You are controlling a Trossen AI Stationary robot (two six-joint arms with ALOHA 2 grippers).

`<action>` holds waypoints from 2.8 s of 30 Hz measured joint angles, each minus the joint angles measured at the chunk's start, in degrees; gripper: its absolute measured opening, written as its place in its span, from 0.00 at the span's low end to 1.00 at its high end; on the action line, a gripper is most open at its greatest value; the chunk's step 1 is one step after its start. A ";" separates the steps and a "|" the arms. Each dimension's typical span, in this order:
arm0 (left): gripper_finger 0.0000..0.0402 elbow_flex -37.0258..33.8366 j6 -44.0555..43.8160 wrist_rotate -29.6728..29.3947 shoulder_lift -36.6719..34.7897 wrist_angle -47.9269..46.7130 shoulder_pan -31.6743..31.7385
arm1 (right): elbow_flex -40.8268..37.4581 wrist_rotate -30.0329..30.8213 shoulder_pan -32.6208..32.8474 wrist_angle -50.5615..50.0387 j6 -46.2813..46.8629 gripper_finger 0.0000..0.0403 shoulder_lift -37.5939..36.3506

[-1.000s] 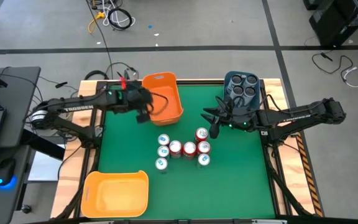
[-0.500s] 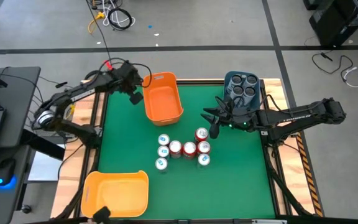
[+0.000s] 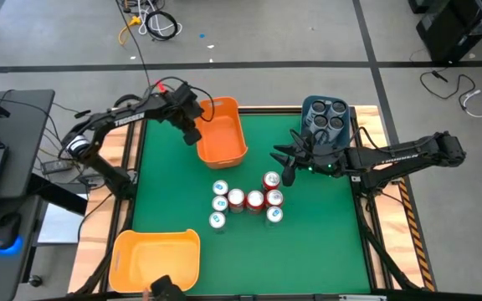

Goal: Sort soda cans
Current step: Move the orange bin to the top center of the table

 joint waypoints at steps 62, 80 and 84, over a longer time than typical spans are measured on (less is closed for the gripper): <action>0.00 -7.34 -2.34 17.72 -24.01 14.39 -10.32 | 25.44 -25.17 -15.97 -28.71 -5.60 0.00 30.62; 0.00 -8.11 0.06 17.07 -29.00 13.97 -18.98 | 25.44 -26.27 -11.69 -24.29 -7.11 0.00 30.55; 0.00 -8.11 0.13 16.89 -29.00 13.77 -20.24 | 25.38 -23.52 -12.12 -24.41 -5.89 0.00 32.09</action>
